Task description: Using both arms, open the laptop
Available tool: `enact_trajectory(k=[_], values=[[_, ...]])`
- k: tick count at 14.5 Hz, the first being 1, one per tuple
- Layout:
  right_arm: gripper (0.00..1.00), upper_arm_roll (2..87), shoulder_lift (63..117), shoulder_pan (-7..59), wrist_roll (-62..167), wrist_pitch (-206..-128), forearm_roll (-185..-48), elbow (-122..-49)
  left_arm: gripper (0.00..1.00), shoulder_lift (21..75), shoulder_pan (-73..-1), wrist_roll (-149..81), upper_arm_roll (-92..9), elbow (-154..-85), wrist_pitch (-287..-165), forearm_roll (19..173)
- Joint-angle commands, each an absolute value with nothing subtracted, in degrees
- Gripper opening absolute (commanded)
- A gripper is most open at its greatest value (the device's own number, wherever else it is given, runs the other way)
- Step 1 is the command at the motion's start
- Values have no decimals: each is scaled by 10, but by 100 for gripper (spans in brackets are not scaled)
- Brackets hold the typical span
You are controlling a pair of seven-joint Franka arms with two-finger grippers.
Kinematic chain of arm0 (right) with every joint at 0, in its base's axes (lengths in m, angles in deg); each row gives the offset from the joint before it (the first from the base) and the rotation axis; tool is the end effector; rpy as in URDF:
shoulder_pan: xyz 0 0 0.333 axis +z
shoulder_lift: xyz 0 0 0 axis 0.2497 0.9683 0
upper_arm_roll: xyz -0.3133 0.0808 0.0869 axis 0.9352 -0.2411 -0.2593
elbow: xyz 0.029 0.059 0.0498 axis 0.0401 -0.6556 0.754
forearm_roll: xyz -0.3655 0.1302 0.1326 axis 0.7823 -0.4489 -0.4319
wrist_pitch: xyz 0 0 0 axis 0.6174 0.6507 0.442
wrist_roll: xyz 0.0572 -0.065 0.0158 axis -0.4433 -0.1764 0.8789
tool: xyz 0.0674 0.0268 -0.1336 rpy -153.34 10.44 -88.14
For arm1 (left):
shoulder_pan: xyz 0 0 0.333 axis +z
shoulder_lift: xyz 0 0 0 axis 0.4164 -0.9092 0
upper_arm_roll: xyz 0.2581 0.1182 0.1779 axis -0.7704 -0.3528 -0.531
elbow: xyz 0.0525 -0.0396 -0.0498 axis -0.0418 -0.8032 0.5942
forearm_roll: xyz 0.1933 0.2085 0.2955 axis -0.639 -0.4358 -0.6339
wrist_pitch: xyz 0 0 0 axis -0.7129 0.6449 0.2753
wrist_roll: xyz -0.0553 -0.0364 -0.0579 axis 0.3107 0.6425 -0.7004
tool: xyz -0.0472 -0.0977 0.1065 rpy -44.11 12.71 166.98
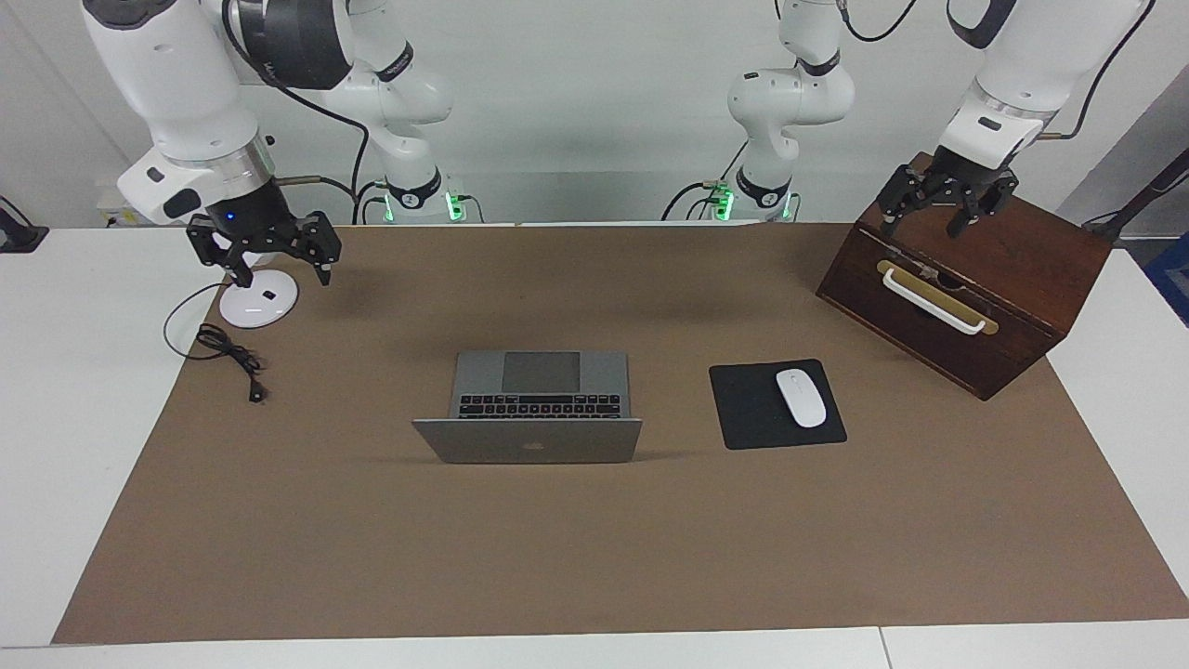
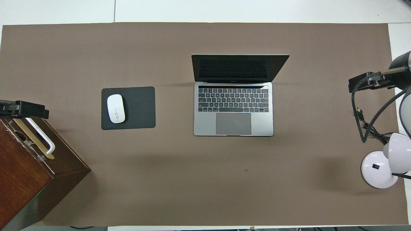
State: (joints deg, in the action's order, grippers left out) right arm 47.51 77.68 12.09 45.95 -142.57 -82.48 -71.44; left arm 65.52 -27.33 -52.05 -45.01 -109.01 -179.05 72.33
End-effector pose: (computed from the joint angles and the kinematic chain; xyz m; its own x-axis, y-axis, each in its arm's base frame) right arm 0.5930 0.0050 0.5819 0.9984 0.0549 0.0140 0.0539 -0.9968 0.0598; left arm 0.5284 -0.0238 0.6019 0.9963 -0.0857 0.0065 -0.0858 -0.9960 0.0230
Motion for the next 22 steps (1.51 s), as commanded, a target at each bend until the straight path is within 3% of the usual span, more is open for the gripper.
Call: enact_trajectory(k=[1,6,16,22], values=[[100,473,765,119,460,-1434,-827,-722,100,647,-279,-521,-454,-1071,-1777,716],[100,474,808,113,463,-1354,-840,-618,100,652,-278,-522,-453,-1081,-1779,716],[100,475,809,115,450,-1405,-840,-625,100,656,-278,-521,-453,-1092,-1787,716],[100,481,788,99,472,-1370,-844,-634,100,656,-274,-521,-453,-1092,-1785,716]])
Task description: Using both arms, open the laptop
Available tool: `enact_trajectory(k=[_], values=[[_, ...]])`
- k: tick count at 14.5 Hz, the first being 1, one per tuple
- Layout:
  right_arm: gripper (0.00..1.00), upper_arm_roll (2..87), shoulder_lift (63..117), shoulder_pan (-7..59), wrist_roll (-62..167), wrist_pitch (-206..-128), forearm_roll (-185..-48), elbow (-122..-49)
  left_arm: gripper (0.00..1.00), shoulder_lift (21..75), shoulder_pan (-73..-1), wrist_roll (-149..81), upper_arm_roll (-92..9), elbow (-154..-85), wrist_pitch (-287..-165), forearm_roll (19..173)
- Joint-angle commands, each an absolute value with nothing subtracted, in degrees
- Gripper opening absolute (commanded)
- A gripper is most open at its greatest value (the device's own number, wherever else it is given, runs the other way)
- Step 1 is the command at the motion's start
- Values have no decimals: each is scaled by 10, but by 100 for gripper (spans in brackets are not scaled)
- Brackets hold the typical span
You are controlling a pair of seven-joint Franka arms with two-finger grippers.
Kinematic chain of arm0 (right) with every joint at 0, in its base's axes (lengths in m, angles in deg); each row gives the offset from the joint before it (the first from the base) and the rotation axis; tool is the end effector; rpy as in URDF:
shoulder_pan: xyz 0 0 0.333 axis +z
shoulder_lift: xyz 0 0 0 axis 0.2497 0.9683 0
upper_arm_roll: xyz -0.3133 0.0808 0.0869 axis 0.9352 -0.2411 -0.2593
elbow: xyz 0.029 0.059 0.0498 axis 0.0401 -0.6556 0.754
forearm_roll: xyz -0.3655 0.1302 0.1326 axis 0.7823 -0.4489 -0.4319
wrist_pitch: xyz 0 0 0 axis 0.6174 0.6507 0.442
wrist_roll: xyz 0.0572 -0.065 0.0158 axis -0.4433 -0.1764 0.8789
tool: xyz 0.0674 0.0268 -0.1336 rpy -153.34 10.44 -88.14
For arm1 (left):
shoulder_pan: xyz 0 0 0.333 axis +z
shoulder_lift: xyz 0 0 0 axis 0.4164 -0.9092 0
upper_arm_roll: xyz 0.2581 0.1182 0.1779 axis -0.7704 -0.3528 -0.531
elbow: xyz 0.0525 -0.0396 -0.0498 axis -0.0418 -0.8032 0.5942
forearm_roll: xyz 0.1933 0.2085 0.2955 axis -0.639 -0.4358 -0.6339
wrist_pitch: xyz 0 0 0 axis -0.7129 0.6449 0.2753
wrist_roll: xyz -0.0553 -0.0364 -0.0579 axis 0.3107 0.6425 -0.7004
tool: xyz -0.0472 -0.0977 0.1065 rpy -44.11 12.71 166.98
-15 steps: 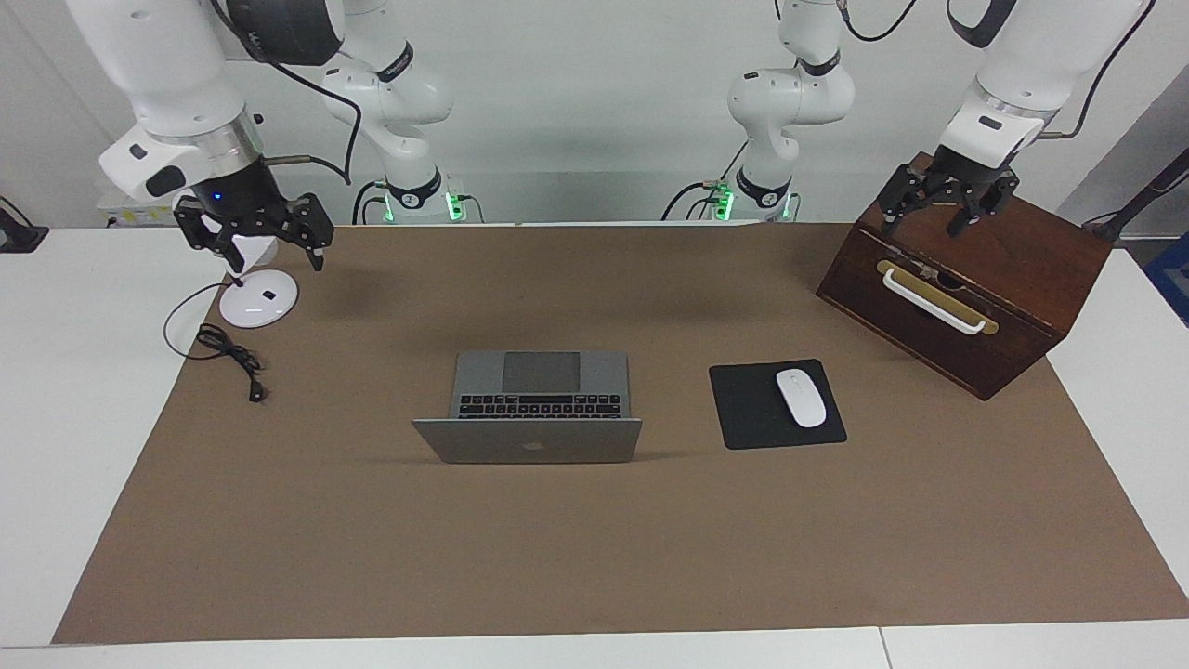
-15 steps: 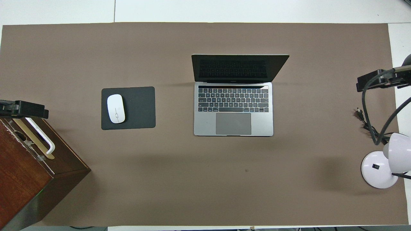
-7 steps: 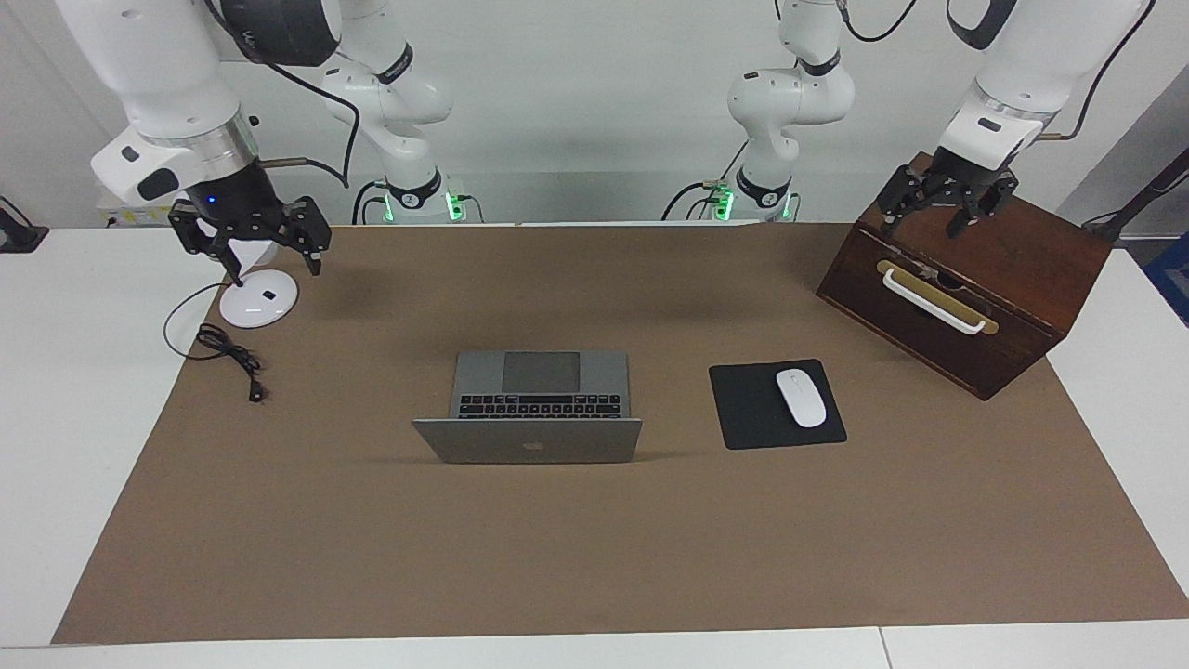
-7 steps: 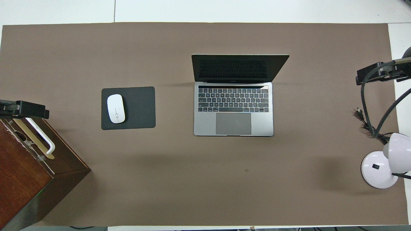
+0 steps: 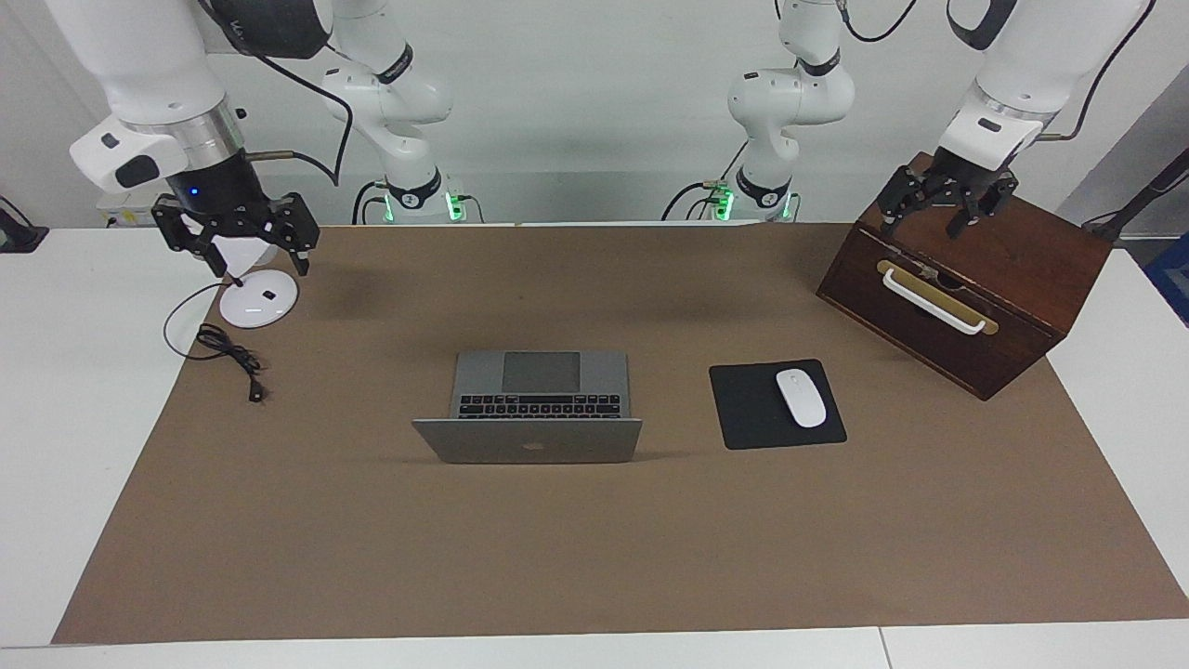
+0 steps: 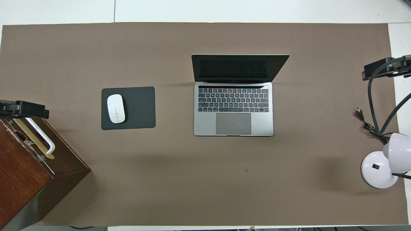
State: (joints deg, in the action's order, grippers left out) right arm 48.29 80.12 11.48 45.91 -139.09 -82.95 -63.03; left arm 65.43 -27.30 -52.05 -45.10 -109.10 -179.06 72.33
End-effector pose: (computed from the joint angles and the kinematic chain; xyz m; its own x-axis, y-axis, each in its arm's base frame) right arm 0.6040 -0.0092 0.6231 0.9980 0.0258 0.0578 0.0229 -0.9984 0.0510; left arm 0.5288 -0.0227 0.6003 0.9965 -0.0836 0.0035 -0.0837 -0.9962 0.0233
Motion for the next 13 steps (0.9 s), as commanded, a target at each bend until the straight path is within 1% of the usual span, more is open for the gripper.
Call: enact_trajectory(k=[1,3,5,9,11,13], values=[[100,491,778,106,472,-1370,-851,-651,100,656,-276,-521,-453,-1093,-1785,717],[100,503,762,110,461,-1378,-855,-684,100,656,-278,-521,-453,-1092,-1785,717],[100,506,748,115,460,-1406,-861,-719,100,656,-279,-521,-453,-1092,-1785,717],[100,517,737,130,463,-1420,-855,-737,100,656,-279,-521,-453,-1092,-1785,716],[100,518,729,131,459,-1429,-855,-756,100,656,-279,-521,-453,-1092,-1785,716],[100,518,730,131,462,-1433,-860,-757,100,656,-279,-521,-453,-1093,-1785,717]])
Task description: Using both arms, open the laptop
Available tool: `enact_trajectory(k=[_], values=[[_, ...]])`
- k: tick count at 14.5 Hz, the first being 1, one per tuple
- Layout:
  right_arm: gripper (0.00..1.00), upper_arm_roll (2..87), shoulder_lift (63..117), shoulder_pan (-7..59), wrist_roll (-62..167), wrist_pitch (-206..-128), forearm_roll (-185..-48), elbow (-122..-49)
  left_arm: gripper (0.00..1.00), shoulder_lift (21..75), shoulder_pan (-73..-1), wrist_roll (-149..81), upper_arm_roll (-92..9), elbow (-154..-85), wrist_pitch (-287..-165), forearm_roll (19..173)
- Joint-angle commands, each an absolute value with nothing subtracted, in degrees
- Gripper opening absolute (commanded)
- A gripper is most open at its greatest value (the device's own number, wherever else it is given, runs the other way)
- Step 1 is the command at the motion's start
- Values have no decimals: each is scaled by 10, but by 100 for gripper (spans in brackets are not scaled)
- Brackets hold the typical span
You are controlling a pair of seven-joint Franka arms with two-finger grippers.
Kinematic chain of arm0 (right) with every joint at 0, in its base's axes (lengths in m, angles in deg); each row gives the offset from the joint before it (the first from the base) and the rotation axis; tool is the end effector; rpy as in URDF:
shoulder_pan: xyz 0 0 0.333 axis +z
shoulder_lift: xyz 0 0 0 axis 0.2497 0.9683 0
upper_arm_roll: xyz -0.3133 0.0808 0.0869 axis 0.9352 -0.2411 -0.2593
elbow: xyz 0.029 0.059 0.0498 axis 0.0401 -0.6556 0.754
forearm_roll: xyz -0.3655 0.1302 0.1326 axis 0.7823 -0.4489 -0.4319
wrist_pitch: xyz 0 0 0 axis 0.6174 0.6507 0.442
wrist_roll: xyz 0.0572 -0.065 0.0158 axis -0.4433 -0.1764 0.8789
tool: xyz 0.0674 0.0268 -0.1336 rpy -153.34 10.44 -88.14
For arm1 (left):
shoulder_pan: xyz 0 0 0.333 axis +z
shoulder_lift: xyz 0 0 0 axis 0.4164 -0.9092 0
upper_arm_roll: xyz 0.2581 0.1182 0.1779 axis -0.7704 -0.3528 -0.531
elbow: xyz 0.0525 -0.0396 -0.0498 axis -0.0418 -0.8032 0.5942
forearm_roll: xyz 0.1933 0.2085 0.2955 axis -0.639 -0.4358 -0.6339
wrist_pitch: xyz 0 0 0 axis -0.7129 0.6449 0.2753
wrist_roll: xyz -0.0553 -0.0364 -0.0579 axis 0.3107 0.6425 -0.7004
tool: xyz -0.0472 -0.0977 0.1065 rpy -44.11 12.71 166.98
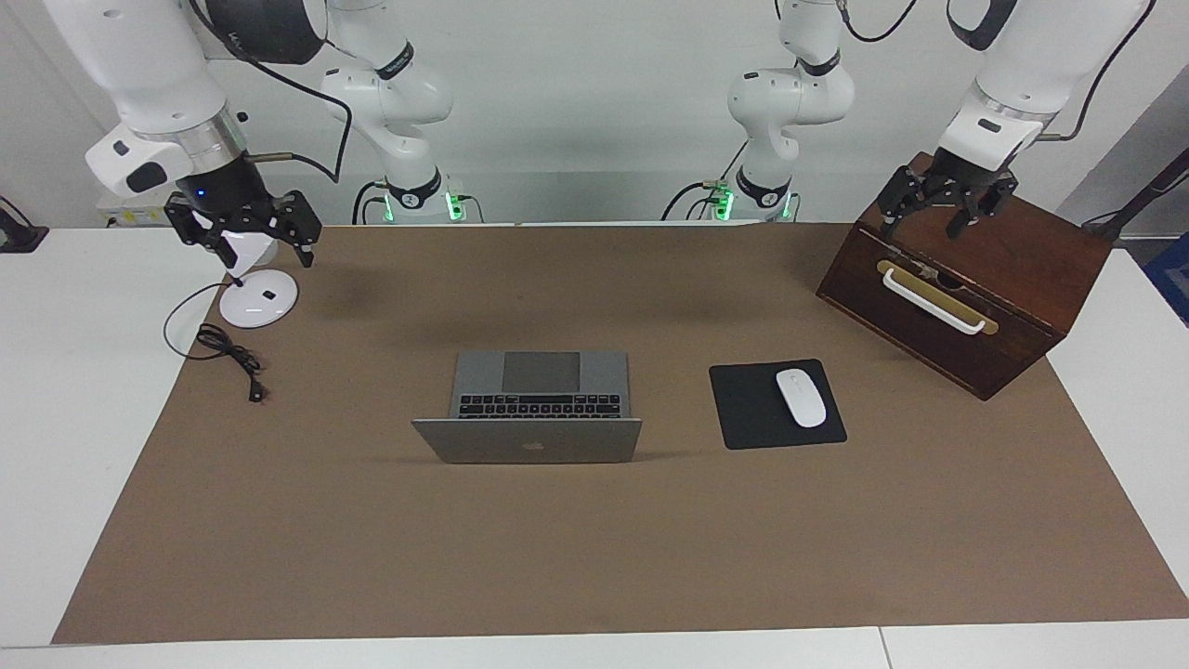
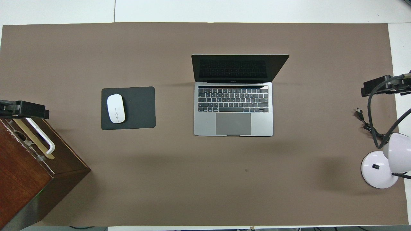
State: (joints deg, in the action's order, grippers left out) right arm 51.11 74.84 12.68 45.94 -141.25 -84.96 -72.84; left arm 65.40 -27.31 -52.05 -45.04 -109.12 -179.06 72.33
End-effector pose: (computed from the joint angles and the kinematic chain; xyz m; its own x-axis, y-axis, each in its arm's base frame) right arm 0.5746 -0.0185 0.5964 0.9999 -0.0003 0.0171 -0.0006 -0.9998 0.0198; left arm 0.5288 -0.0234 0.5999 0.9964 -0.0848 0.0027 -0.0849 -0.9961 0.0232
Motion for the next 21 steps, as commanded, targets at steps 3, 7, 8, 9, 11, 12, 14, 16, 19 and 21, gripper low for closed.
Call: enact_trajectory(k=[3,7,8,9,11,12,14,16,19,21], values=[[100,518,728,131,460,-1431,-860,-762,100,656,-279,-521,-453,-1092,-1785,716],[100,518,712,131,460,-1439,-861,-793,100,656,-279,-521,-453,-1093,-1785,716],[100,518,704,133,462,-1437,-860,-806,100,656,-279,-521,-453,-1093,-1785,716],[100,518,691,133,462,-1441,-860,-829,100,656,-279,-521,-453,-1092,-1785,717],[100,518,688,133,463,-1441,-860,-837,100,656,-279,-521,-453,-1092,-1785,716],[100,518,687,133,463,-1440,-860,-841,100,656,-279,-521,-453,-1092,-1785,717],[100,518,687,133,463,-1441,-860,-842,100,656,-279,-521,-453,-1092,-1785,716],[100,518,687,133,463,-1441,-860,-841,100,656,-279,-521,-453,-1092,-1785,717],[100,518,688,133,463,-1442,-860,-839,100,656,-278,-521,-453,-1092,-1785,717],[100,519,689,133,463,-1442,-860,-838,100,656,-279,-521,-453,-1092,-1785,717]])
